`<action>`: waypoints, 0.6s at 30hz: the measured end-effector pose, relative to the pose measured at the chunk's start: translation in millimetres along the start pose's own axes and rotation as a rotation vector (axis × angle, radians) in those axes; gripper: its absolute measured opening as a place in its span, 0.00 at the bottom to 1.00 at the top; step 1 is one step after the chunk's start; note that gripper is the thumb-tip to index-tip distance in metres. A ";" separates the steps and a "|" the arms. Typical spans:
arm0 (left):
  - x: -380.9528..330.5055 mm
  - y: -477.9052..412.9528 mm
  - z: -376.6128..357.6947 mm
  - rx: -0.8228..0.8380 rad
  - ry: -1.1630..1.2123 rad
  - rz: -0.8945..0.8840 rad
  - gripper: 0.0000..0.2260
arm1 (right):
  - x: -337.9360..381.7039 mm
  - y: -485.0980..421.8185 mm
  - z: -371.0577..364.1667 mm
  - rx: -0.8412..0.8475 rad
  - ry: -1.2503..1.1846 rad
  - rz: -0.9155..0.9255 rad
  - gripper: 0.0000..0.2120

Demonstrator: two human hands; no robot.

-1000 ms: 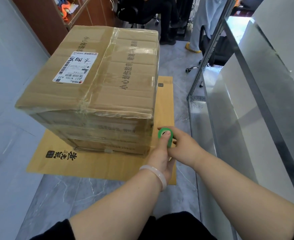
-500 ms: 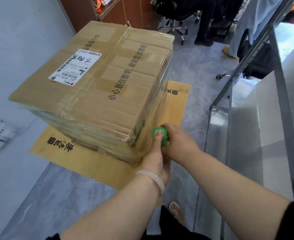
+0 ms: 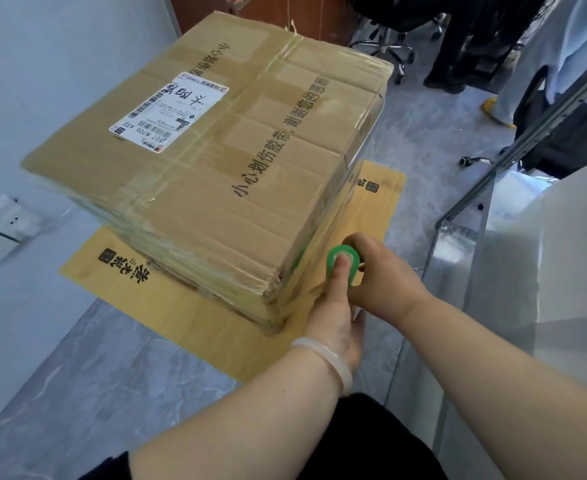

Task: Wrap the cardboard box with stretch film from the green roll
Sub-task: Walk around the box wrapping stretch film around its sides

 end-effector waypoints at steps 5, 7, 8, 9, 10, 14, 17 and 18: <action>-4.2 -1.7 -3.8 -0.086 -0.042 0.020 0.12 | 3.0 -10.5 5.6 0.062 0.112 0.057 0.22; -7.3 -6.0 -4.0 -0.127 -0.024 0.008 0.13 | 1.3 -17.6 0.2 0.139 0.077 0.082 0.25; -9.7 -7.0 -4.4 -0.145 -0.014 0.003 0.15 | -0.4 -21.1 -1.9 0.177 0.049 0.096 0.28; -12.5 -7.5 -4.8 -0.161 -0.001 -0.004 0.16 | -2.1 -24.4 -3.5 0.213 0.031 0.109 0.29; -14.2 -8.5 -5.3 -0.173 0.007 -0.013 0.16 | -2.5 -27.3 -4.5 0.246 0.024 0.119 0.28; -21.6 -6.0 0.0 -0.239 -0.036 -0.024 0.15 | 0.3 -40.3 -7.8 0.302 -0.012 0.155 0.22; -23.4 -7.9 4.2 -0.247 -0.023 -0.022 0.19 | 2.4 -48.8 -11.3 0.330 -0.023 0.185 0.24; -21.6 -9.7 4.8 -0.240 -0.019 -0.023 0.24 | 1.7 -50.4 -10.9 0.328 -0.008 0.190 0.24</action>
Point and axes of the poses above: each hand's wrist, its own y-axis away from the middle knuckle, its own z-axis out of the back of the hand, x = y × z, the point moved 10 cm from there along -y, towards the middle knuckle, and after that the axes turned 9 degrees about -y, right-handed, at the moved point
